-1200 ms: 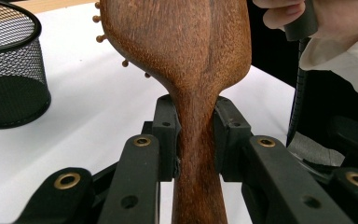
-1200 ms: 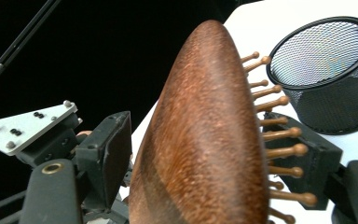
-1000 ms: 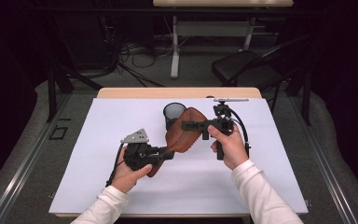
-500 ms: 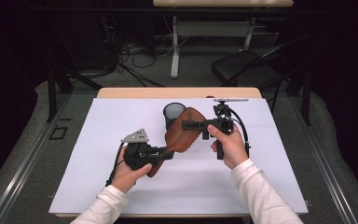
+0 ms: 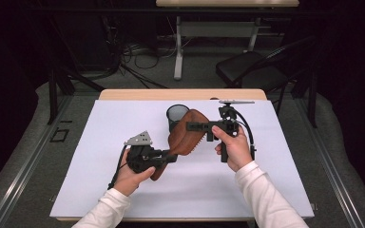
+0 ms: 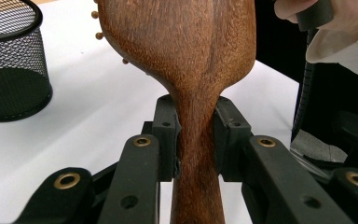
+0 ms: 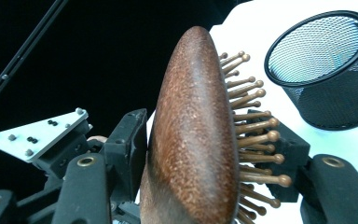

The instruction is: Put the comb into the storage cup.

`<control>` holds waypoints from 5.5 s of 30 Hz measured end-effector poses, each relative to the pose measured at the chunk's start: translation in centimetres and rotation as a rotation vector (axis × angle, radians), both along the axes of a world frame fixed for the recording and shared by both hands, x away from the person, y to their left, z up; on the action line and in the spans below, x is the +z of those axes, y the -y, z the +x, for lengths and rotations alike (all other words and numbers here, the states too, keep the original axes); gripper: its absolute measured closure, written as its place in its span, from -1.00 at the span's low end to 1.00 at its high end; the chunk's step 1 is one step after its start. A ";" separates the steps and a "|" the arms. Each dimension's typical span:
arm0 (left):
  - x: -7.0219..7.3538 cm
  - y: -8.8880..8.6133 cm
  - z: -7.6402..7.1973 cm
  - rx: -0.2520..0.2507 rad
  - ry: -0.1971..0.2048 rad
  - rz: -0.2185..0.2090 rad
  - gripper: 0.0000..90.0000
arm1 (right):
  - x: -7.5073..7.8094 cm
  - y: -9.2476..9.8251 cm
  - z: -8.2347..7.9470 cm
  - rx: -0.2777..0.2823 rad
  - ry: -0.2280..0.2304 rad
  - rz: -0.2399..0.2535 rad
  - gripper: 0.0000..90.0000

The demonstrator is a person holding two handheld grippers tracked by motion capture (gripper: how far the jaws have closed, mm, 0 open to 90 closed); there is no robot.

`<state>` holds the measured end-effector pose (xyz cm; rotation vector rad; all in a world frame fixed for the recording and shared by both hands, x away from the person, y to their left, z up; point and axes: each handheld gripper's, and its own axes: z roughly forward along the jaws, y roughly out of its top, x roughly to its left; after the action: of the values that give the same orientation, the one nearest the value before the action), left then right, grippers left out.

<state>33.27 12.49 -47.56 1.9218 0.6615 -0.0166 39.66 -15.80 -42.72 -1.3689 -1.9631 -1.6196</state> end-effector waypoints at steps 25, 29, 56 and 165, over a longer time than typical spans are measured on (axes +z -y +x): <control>-0.2 0.2 0.0 -0.018 0.013 0.020 0.63 | -0.2 0.8 0.3 0.052 -0.042 0.068 0.03; -0.2 0.1 0.0 -0.018 0.011 0.017 0.63 | -0.1 0.7 0.2 0.039 -0.049 0.069 0.03; -0.1 -0.2 0.2 0.023 0.012 -0.005 0.60 | -0.2 0.5 0.4 -0.026 -0.139 0.113 0.11; 0.6 -2.1 1.1 0.219 0.030 -0.026 -0.99 | -0.5 1.1 1.7 -0.097 -0.170 0.111 0.12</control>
<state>34.41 14.62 -46.96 1.8122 0.8438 0.1398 41.40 -16.85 -43.23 -1.5251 -1.7097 -1.5702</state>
